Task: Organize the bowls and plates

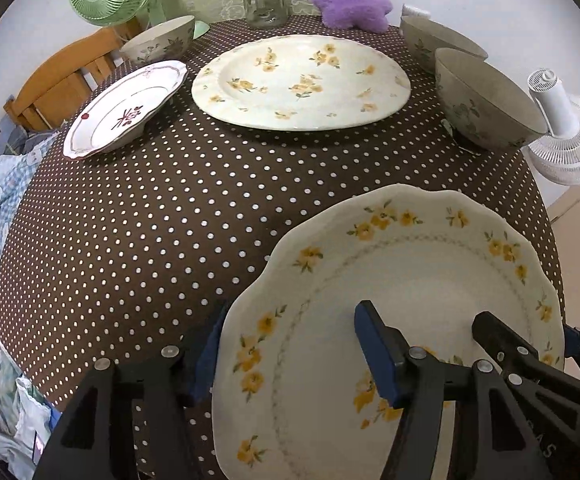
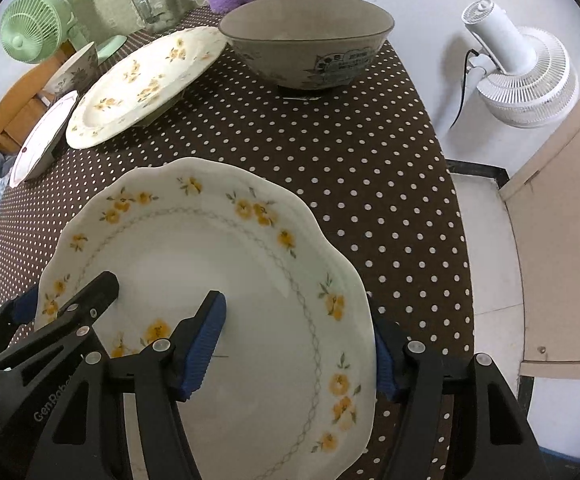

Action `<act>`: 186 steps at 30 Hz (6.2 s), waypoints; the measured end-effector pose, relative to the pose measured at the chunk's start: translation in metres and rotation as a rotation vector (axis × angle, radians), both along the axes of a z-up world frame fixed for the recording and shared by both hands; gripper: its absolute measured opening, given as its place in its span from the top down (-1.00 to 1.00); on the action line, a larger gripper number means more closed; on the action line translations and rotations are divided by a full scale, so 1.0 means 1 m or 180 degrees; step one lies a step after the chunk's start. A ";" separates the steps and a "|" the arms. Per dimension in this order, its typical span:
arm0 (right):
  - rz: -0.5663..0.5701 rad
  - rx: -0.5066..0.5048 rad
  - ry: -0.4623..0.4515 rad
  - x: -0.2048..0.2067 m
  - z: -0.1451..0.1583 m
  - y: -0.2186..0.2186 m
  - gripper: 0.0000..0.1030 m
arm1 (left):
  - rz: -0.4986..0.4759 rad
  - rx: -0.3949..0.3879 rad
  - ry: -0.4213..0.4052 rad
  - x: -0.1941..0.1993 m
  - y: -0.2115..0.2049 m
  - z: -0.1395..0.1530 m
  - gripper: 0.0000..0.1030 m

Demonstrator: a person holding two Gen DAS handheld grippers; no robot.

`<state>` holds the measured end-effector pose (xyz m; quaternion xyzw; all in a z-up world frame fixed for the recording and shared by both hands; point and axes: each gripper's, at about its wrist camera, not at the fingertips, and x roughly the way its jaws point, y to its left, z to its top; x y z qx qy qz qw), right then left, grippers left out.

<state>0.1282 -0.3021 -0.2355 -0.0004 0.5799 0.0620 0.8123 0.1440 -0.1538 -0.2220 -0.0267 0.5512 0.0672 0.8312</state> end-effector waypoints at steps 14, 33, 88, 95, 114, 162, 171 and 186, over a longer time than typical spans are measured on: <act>0.0016 -0.0110 -0.0064 0.000 0.013 0.044 -0.34 | 0.0021 -0.0153 -0.0049 0.000 0.048 0.010 -0.25; -0.0069 -0.0214 -0.0091 -0.004 0.025 0.166 -0.34 | -0.0114 -0.0257 -0.0003 0.004 0.163 0.021 -0.25; 0.0097 0.0162 -0.0411 0.011 0.060 0.209 -0.44 | -0.0088 -0.0133 -0.0254 0.014 0.240 0.057 -0.85; 0.0189 0.0243 -0.0522 0.015 0.096 0.176 -0.50 | -0.0074 -0.0055 -0.0369 0.006 0.195 0.090 -0.86; 0.0234 0.0165 -0.0880 0.032 0.164 0.084 -0.50 | 0.0149 0.0017 -0.0820 0.010 0.105 0.155 -0.82; -0.1111 0.0001 -0.0509 0.188 0.073 0.111 -0.50 | -0.1129 -0.0030 -0.0464 0.231 0.109 0.048 -0.67; -0.1216 0.0028 -0.0257 0.195 0.039 0.114 -0.47 | -0.1156 -0.0042 -0.0232 0.244 0.108 0.016 -0.61; -0.1359 -0.0079 -0.0095 0.195 0.012 0.116 -0.25 | -0.1251 -0.0052 -0.0127 0.254 0.098 -0.005 -0.44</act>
